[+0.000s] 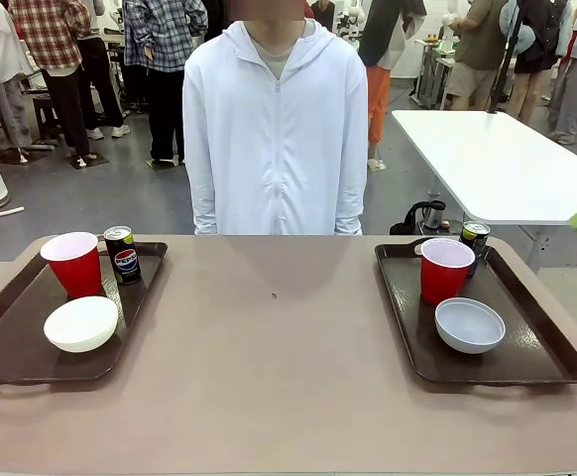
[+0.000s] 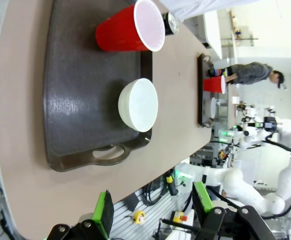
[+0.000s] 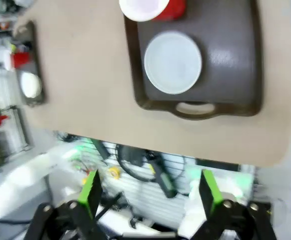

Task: Prepare tableware on both trays.
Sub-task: Pick up a Picnic Bowl from the table and place it on a Handle tray.

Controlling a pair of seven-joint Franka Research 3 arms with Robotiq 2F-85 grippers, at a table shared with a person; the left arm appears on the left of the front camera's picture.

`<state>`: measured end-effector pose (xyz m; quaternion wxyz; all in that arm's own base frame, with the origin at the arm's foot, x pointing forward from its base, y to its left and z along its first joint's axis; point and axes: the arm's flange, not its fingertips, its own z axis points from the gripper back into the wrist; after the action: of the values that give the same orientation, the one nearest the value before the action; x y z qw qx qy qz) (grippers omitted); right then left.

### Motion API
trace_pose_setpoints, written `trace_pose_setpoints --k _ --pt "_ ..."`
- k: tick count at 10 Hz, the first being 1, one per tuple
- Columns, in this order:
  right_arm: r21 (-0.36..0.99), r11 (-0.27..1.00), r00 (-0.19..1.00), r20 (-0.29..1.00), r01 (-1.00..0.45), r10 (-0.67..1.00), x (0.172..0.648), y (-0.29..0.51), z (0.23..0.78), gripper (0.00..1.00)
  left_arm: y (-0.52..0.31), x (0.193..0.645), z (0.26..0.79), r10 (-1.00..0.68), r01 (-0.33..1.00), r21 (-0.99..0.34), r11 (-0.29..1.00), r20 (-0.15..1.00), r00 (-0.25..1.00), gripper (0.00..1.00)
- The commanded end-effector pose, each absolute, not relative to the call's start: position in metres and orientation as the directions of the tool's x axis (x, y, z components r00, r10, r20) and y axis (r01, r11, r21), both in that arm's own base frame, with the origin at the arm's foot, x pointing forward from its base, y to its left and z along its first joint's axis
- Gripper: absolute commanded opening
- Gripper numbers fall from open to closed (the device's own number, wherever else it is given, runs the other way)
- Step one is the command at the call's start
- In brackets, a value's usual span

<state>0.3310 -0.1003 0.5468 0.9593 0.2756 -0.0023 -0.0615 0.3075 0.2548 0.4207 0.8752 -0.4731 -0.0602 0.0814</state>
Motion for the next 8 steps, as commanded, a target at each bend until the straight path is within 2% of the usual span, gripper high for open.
trace_pose_setpoints --k 1,3,4,7,8 --pt "0.723 0.678 0.989 -0.05 0.134 -0.141 0.357 -0.16 0.542 1.0 0.256 0.306 0.422 0.197 -0.073 -0.843 0.533 0.04 0.98 0.84" --pt "0.854 0.519 0.997 0.027 0.017 -0.076 0.355 -0.196 0.527 1.0 0.256 0.306 0.422 0.197 -0.073 -0.843 0.533 0.04 0.98 0.84" --pt "0.874 0.486 0.996 0.036 0.007 -0.079 0.347 -0.199 0.522 1.0 0.256 0.306 0.422 0.197 -0.073 -0.843 0.533 0.04 0.98 0.84" --pt "0.898 0.436 0.998 0.056 -0.066 0.035 0.343 -0.17 0.517 1.0 0.256 0.306 0.422 0.197 -0.073 -0.843 0.533 0.04 0.98 0.84" --pt "0.884 0.468 0.996 0.045 -0.006 -0.073 0.342 -0.193 0.519 1.0 0.256 0.306 0.422 0.197 -0.073 -0.843 0.533 0.04 0.98 0.84"
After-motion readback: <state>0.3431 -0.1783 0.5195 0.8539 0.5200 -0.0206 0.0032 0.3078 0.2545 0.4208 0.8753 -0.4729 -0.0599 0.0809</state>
